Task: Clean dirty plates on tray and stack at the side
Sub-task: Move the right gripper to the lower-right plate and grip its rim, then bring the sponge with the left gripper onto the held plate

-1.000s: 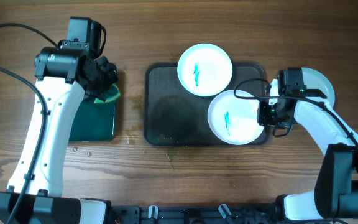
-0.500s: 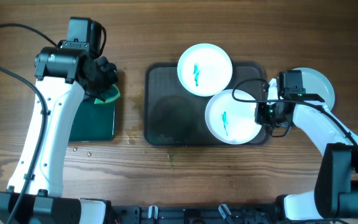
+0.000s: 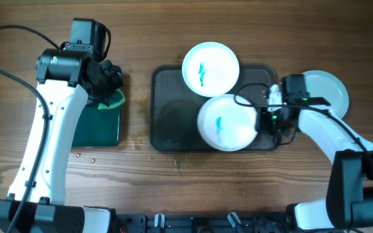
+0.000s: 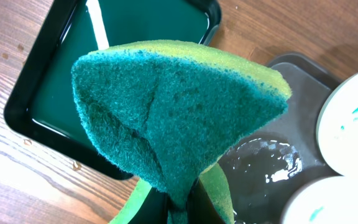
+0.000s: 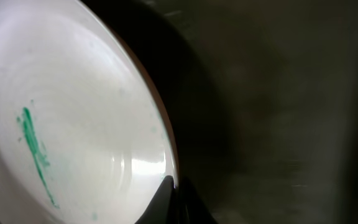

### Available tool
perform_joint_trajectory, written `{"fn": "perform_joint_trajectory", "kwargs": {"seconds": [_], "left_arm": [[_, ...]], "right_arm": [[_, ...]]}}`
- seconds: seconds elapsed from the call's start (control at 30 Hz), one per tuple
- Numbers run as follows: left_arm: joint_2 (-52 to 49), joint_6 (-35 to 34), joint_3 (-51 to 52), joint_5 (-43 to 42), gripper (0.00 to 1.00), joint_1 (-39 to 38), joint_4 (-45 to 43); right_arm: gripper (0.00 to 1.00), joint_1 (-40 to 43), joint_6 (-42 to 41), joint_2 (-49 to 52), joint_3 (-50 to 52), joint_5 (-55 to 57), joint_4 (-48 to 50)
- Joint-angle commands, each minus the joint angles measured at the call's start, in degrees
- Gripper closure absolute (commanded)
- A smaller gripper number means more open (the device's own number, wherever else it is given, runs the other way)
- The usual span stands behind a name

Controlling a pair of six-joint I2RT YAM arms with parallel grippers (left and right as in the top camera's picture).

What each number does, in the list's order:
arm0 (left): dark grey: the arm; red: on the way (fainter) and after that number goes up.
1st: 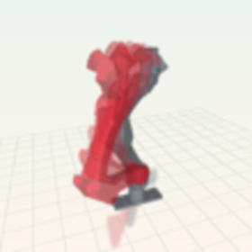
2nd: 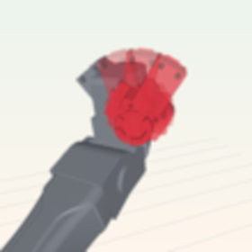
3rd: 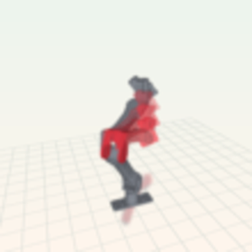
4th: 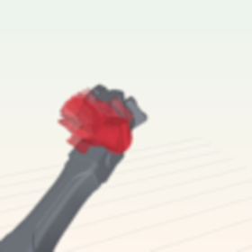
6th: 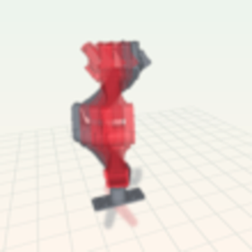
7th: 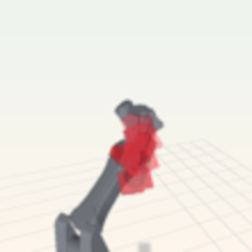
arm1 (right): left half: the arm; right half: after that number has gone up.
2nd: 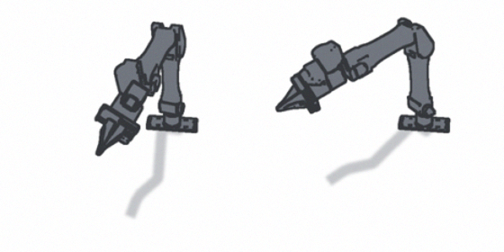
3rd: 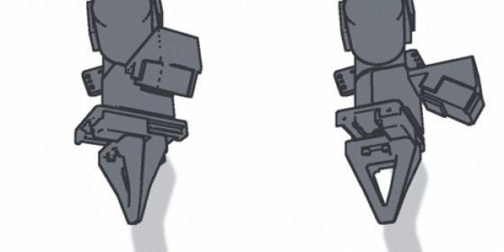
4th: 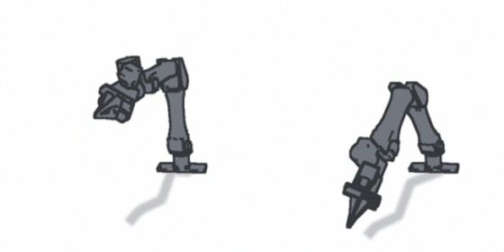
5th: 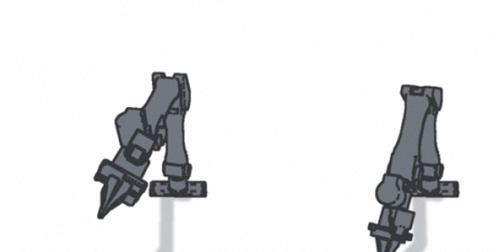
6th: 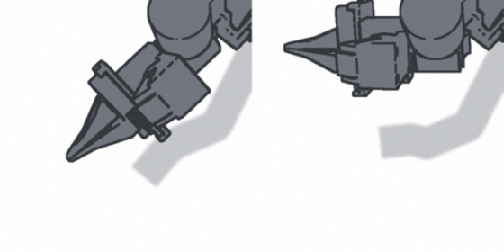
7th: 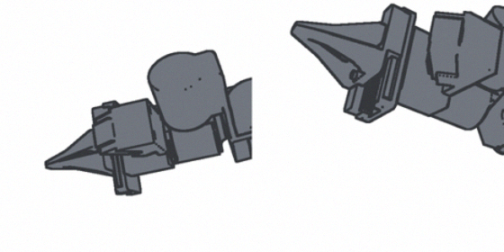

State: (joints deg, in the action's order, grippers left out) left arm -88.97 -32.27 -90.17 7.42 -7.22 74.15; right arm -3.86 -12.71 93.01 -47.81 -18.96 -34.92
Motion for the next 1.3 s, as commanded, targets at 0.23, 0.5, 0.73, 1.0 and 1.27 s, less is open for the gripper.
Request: {"fn": "perform_joint_trajectory", "kwargs": {"seconds": [0.23,0.5,0.73,1.0,1.27], "left_arm": [[-0.1,-0.8,0.0,-2.3,0.96,-0.1,0.5],[-0.1,-0.8,1.2,-4.0,0.96,-0.1,0.6],[-0.1,-0.8,6.3,-7.7,0.96,-0.9,-1.6],[-0.1,-1.2,10.6,-11.1,0.96,-6.2,-7.1],[-3.1,-1.1,17.2,-13.4,0.96,-13.9,-15.4]], "right_arm": [[0.96,-18.3,-28.3,1.0,0.3,1.0,4.9],[0.96,-25.8,-36.8,3.3,0.3,5.9,11.8],[0.80,-23.8,-34.4,7.0,-0.4,1.8,15.2],[0.96,-23.6,-33.7,7.7,-0.6,1.3,16.2],[0.96,-23.6,-33.5,7.7,-0.6,0.9,16.3]]}}
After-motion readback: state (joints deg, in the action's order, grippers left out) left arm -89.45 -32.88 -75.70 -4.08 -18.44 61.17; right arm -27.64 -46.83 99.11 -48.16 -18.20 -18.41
